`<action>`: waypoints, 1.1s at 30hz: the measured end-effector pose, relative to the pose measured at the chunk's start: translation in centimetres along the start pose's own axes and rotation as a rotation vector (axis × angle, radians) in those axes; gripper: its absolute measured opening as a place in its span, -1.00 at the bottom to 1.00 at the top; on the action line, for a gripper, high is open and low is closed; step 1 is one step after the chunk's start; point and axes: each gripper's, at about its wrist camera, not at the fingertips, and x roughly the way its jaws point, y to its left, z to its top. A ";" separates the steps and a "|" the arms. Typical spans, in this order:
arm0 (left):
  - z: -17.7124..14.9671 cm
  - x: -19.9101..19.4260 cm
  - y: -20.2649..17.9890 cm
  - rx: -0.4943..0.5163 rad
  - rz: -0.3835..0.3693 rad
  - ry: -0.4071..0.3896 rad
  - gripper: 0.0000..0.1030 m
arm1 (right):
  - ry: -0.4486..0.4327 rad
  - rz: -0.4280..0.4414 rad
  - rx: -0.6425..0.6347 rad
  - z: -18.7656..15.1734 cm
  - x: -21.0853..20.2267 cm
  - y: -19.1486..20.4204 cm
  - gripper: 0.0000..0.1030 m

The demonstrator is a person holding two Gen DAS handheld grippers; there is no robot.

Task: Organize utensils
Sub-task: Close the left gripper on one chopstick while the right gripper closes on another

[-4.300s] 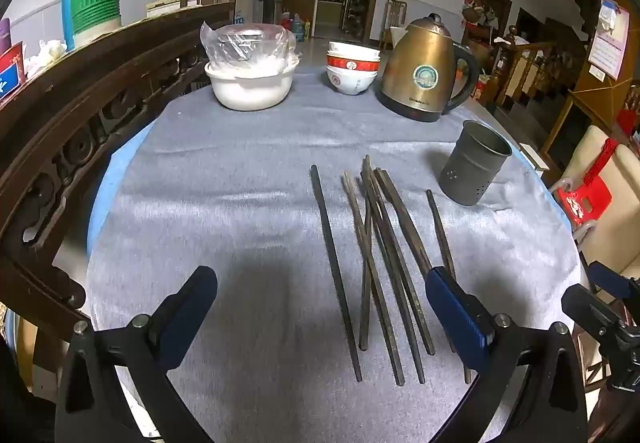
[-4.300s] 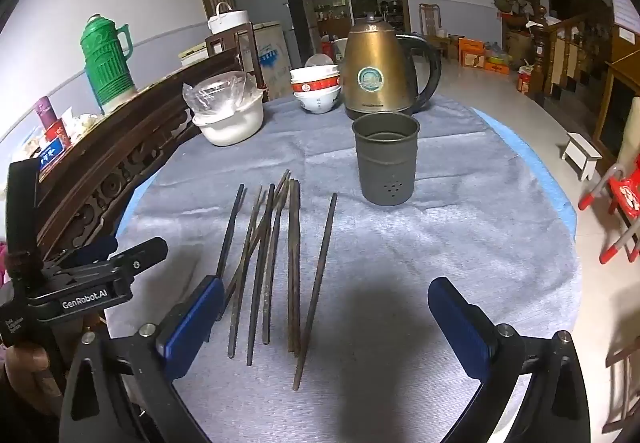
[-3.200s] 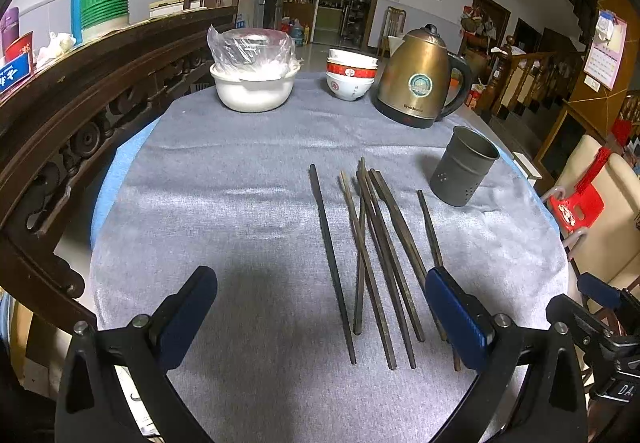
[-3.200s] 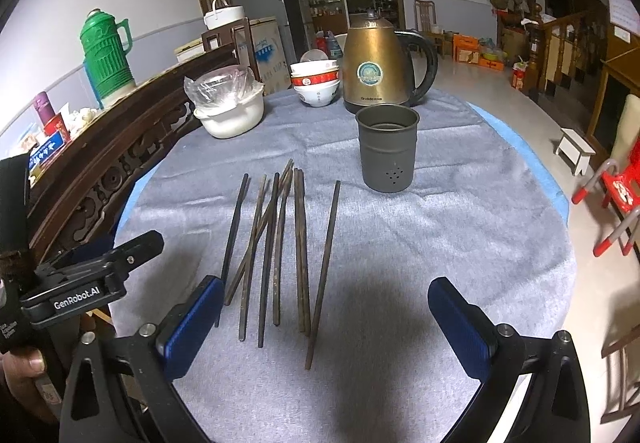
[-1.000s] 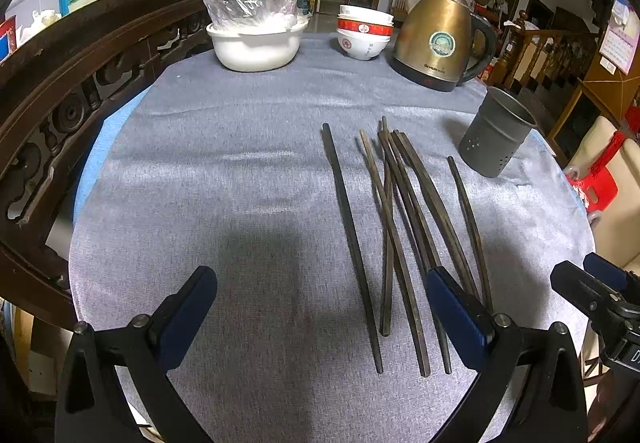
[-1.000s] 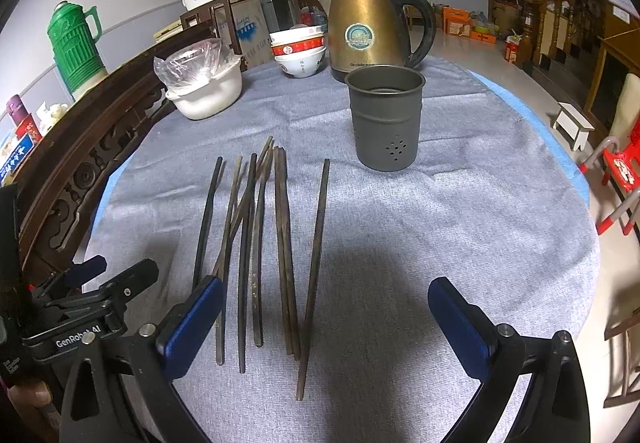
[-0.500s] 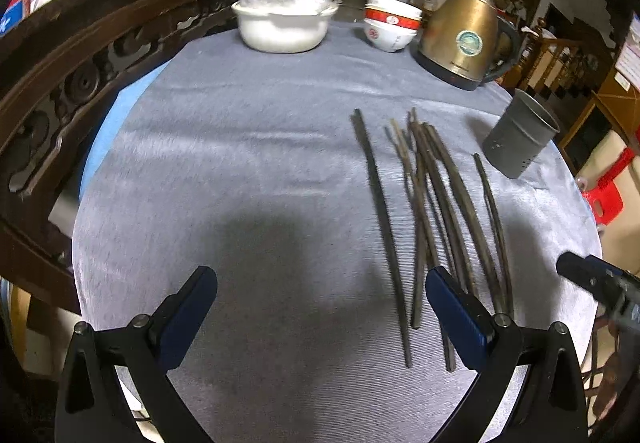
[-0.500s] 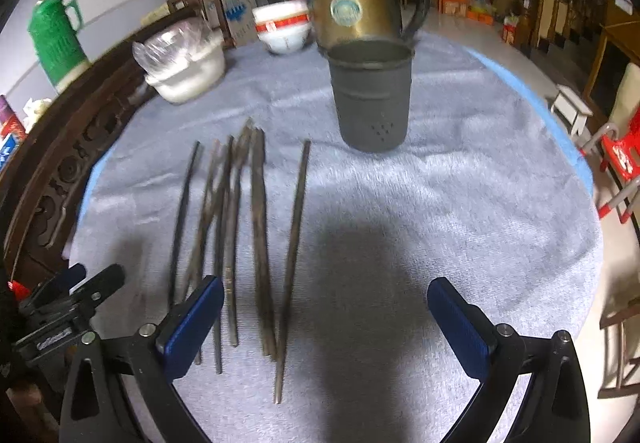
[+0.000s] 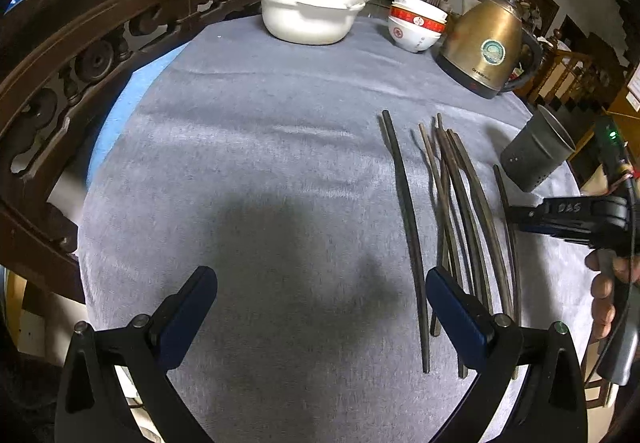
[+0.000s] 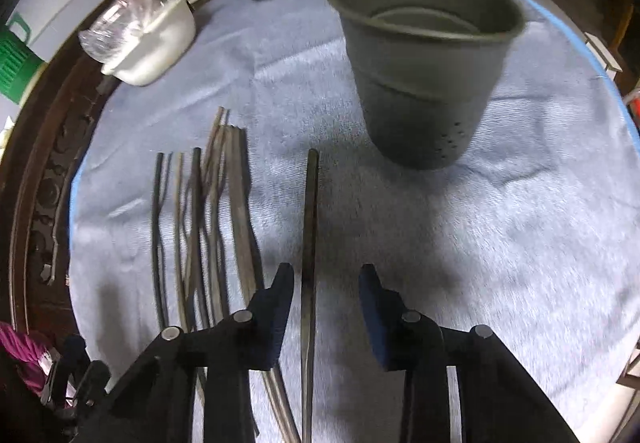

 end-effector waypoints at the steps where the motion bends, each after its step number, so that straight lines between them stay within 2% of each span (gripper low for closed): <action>1: 0.4 0.1 -0.2 0.001 0.002 0.005 1.00 | 0.004 -0.004 -0.005 0.1 0.2 0.0 -0.53; 2: 0.8 0.3 -0.4 0.004 0.005 0.012 1.00 | 0.003 -0.012 -0.011 0.2 0.2 -0.1 -0.66; 4: 1.9 0.9 -0.9 0.010 0.007 0.040 1.00 | 0.016 0.000 -0.011 0.2 0.3 -0.6 -0.79; 9: 5.1 3.3 -2.0 -0.031 -0.022 0.150 0.99 | 0.029 0.023 -0.019 0.0 0.3 -2.3 -0.80; 11: 6.4 4.3 -2.7 -0.035 -0.030 0.193 0.93 | 0.033 0.038 -0.029 0.0 0.3 -2.5 -0.81; 13: 7.6 5.5 -3.5 -0.024 -0.024 0.233 0.71 | 0.033 0.046 -0.037 0.0 0.5 -2.9 -0.81; 17: 9.0 7.8 -4.5 -0.023 -0.006 0.310 0.43 | 0.036 0.051 -0.050 0.1 0.4 -2.8 -0.81; 20: 9.3 9.6 -5.0 -0.035 0.007 0.373 0.08 | 0.036 0.059 -0.053 0.1 0.3 -2.6 -0.81; 21: 9.2 10.3 -5.1 -0.030 0.004 0.404 -0.10 | 0.036 0.060 -0.055 0.0 0.3 -2.6 -0.81; 22: 9.3 10.2 -5.5 -0.005 0.026 0.384 -0.31 | 0.038 0.058 -0.060 0.1 0.2 -2.6 -0.81; 24: 9.1 10.6 -5.8 0.027 0.010 0.432 -0.86 | 0.043 0.049 -0.074 0.2 0.0 -2.5 -0.81; 30: 7.8 9.9 -4.3 0.111 -0.039 0.496 -0.88 | 0.100 0.010 -0.168 0.7 0.3 -0.9 -0.80; 33: 7.3 9.6 -2.8 0.092 -0.057 0.499 -0.88 | 0.142 -0.016 -0.217 0.8 0.5 -0.4 -0.80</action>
